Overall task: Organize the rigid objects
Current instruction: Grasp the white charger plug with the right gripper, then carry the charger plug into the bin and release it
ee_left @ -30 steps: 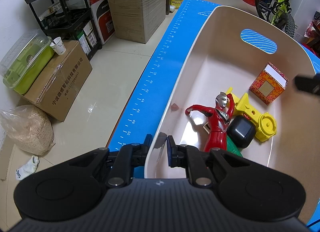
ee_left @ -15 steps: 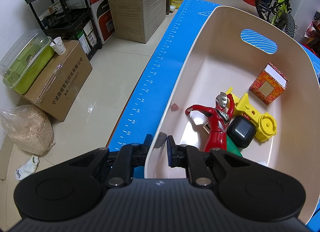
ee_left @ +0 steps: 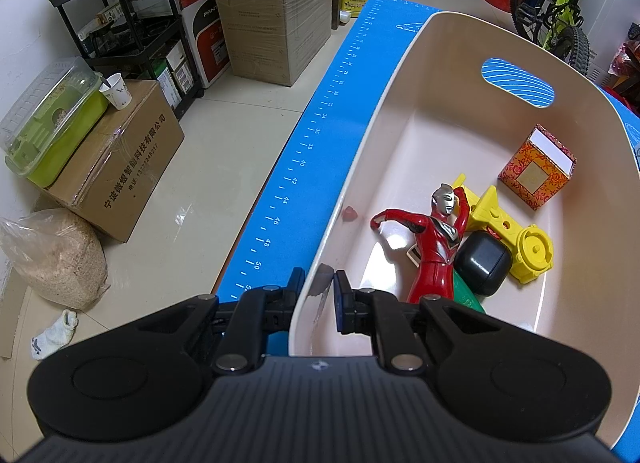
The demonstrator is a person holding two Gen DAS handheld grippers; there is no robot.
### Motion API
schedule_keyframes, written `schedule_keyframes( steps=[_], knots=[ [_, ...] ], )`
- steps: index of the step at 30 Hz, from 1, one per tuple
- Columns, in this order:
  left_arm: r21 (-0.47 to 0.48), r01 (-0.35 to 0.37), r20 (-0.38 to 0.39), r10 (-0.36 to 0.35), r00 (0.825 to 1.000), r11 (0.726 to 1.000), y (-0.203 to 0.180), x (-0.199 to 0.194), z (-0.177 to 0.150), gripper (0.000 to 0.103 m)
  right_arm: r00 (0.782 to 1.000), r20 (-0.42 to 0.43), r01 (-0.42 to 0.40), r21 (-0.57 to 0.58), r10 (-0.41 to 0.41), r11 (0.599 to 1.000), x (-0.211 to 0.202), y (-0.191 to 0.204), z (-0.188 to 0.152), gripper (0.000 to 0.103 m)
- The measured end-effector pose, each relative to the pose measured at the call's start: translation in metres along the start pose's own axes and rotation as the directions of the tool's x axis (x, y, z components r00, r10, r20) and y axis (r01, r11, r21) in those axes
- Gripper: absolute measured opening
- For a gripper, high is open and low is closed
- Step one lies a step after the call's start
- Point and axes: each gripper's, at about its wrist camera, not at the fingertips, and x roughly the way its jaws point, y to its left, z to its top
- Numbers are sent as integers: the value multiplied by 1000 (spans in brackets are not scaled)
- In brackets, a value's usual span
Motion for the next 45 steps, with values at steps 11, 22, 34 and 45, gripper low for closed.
schedule_keyframes(
  steps=[11, 22, 34, 45],
  knots=[
    [2, -3, 0, 3, 1000, 1000, -1, 0, 0, 17, 999, 26, -33, 56, 31, 998, 5, -4, -15, 43],
    [1, -3, -1, 3, 1000, 1000, 0, 0, 1, 17, 994, 108, -29, 18, 27, 999, -23, -11, -21, 43],
    [0, -4, -1, 4, 1000, 1000, -1, 0, 1, 17, 937, 303, -161, -66, 173, 985, -114, 11, 0, 43],
    [1, -3, -1, 3, 1000, 1000, -1, 0, 1, 17, 925, 208, -251, -294, 318, 922, -124, 101, -14, 43]
  ],
)
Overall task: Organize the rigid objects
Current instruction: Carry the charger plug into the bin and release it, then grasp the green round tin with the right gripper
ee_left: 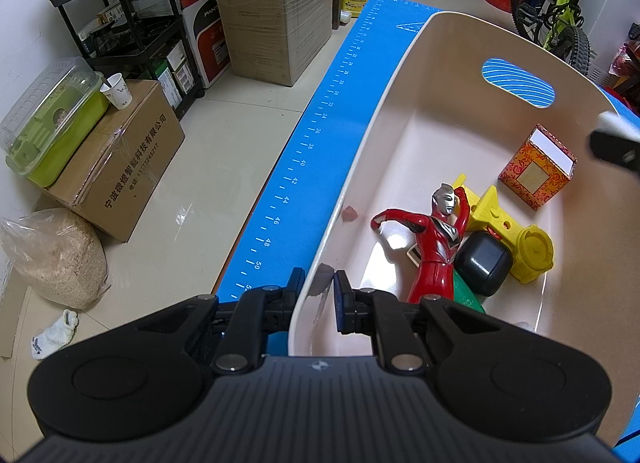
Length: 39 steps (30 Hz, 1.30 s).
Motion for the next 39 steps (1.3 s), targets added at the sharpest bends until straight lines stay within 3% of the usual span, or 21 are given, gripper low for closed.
schedule_keyframes(
  steps=[8, 22, 27, 33, 39],
  knots=[
    [1, -1, 0, 1, 1000, 1000, 0, 1, 0, 17, 982, -186, -47, -30, 41, 998, 39, 35, -9, 43],
    [0, 0, 0, 0, 1000, 1000, 0, 0, 0, 17, 934, -357, -45, -49, 25, 998, 67, 39, -17, 44],
    [1, 0, 0, 0, 1000, 1000, 0, 0, 1, 17, 945, -326, -46, -77, 18, 996, 59, 43, -15, 63],
    [1, 0, 0, 0, 1000, 1000, 1, 0, 1, 17, 969, -239, -68, -26, 60, 997, 31, 32, -5, 65],
    [1, -1, 0, 1, 1000, 1000, 1, 0, 1, 17, 995, -100, -25, 33, 28, 999, -13, -1, 11, 67]
  ],
)
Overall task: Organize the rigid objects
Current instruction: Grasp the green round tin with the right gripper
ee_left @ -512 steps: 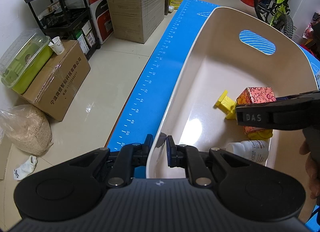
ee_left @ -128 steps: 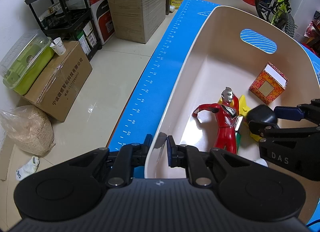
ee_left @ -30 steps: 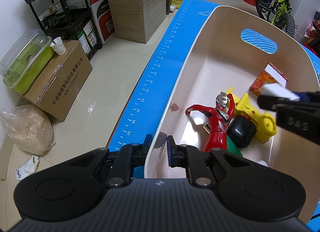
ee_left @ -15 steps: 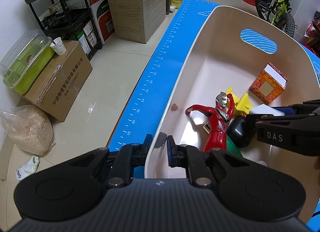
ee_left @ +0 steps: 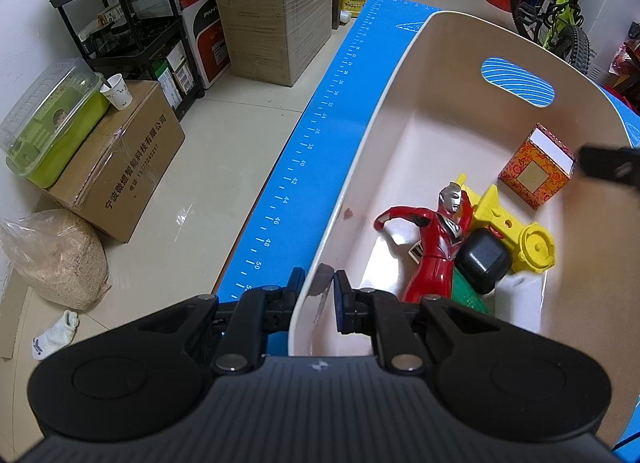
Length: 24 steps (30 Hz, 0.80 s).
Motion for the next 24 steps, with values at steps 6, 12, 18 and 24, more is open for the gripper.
schedule_keyframes(
  steps=[6, 12, 18, 24],
  knots=[
    [0, 0, 0, 0, 1000, 1000, 0, 0, 0, 17, 996, 39, 75, 89, -79, 993, -21, -49, -3, 68],
    [1, -1, 0, 1, 1000, 1000, 0, 0, 0, 17, 990, -1, 138, 182, -140, 973, -16, -93, -30, 68],
    [0, -1, 0, 1, 1000, 1000, 1, 0, 0, 17, 981, -92, 187, 208, -171, 960, 22, -112, -60, 68],
    [3, -3, 1, 3, 1000, 1000, 2, 0, -1, 17, 978, -140, 186, 222, -157, 957, 52, -118, -81, 68]
  ],
)
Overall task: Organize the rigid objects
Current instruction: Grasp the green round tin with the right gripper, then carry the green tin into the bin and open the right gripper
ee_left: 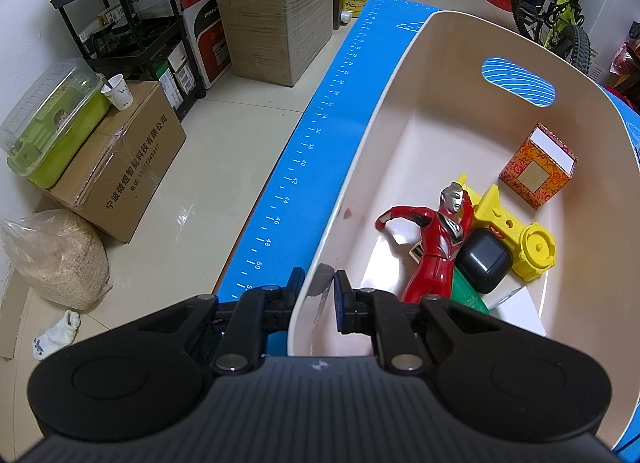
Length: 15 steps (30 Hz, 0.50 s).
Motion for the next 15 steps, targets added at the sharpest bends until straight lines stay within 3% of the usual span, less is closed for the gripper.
schedule_keyframes(
  steps=[9, 15],
  knots=[
    [0, 0, 0, 0, 1000, 1000, 0, 0, 0, 17, 999, 12, 39, -22, -38, 999, 20, 18, -6, 68],
    [0, 0, 0, 0, 1000, 1000, 0, 0, 0, 18, 998, 45, 41, 7, -41, 999, 22, 16, -10, 54]
  ],
)
